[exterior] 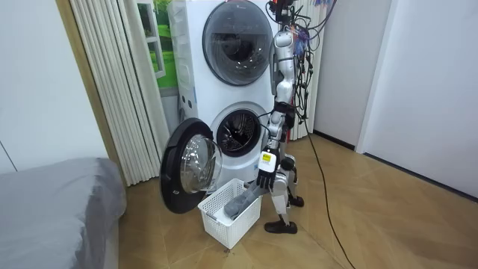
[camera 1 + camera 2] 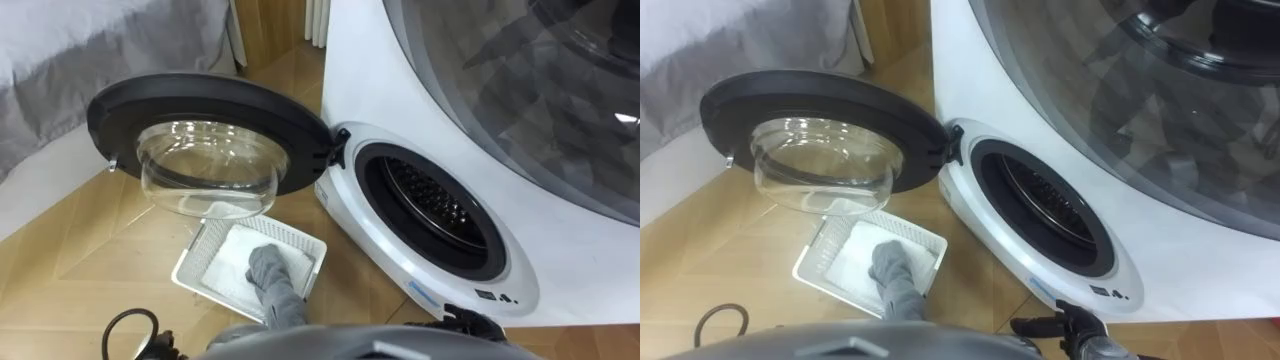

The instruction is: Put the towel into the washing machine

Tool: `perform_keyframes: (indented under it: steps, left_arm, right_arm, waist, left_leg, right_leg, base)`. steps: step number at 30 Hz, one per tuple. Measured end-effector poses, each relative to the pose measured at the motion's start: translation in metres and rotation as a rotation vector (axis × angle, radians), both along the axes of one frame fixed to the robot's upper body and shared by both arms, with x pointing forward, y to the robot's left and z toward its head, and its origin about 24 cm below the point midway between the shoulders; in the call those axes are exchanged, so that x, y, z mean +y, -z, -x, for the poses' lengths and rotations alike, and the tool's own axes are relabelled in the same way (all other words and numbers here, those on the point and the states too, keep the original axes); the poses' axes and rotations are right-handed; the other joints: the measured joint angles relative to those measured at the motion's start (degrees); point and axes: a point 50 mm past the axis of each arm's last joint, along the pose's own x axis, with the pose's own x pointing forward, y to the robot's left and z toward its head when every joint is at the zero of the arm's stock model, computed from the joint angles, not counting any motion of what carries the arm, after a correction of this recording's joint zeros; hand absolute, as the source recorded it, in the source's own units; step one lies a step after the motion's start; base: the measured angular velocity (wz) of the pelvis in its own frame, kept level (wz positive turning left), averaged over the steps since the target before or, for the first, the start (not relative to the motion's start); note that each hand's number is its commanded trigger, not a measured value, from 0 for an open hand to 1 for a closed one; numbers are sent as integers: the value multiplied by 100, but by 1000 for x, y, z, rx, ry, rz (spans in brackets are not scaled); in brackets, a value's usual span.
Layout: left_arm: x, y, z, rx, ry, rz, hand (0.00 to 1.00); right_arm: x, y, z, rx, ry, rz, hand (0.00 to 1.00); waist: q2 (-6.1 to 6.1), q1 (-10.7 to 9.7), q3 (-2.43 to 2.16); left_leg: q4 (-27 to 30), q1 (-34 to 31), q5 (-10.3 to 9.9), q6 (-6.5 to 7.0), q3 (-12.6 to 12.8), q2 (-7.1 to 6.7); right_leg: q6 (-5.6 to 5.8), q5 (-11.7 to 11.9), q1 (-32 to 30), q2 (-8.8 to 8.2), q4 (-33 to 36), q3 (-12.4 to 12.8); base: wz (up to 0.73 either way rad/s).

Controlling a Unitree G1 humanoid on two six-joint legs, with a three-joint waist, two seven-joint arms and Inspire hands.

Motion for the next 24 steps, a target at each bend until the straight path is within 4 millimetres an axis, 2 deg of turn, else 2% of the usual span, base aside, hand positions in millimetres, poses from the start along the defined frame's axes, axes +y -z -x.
perform_keyframes:
  steps: [13, 22, 24]
  left_arm:
    - [0, 0, -3, -7, 2, 0, 0]
    - [-1, -1, -13, -39, 12, 2, 0]
    - [-1, -2, -20, -77, 21, -7, 0]
  right_arm:
    - [0, 0, -1, -3, -3, -9, 0]
    - [-1, -1, -4, -10, 6, -7, 0]
    - [0, -1, -8, -21, 3, -10, 0]
  waist:
    - [12, -7, -20]
    - [141, -30, -39]
    - [182, -89, -42]
  left_leg:
    - [79, -163, 0, 2, -11, 11]
    - [91, -262, 1, 3, -19, 13]
    - [126, -355, 3, 5, -58, 7]
  right_leg:
    - [0, 0, -146, -1, 57, -56]
    - [0, 0, -235, -7, 60, -125]
    - [0, 0, -280, -20, 63, -245]
  base:
    - [0]
    - [0]
    - [9]
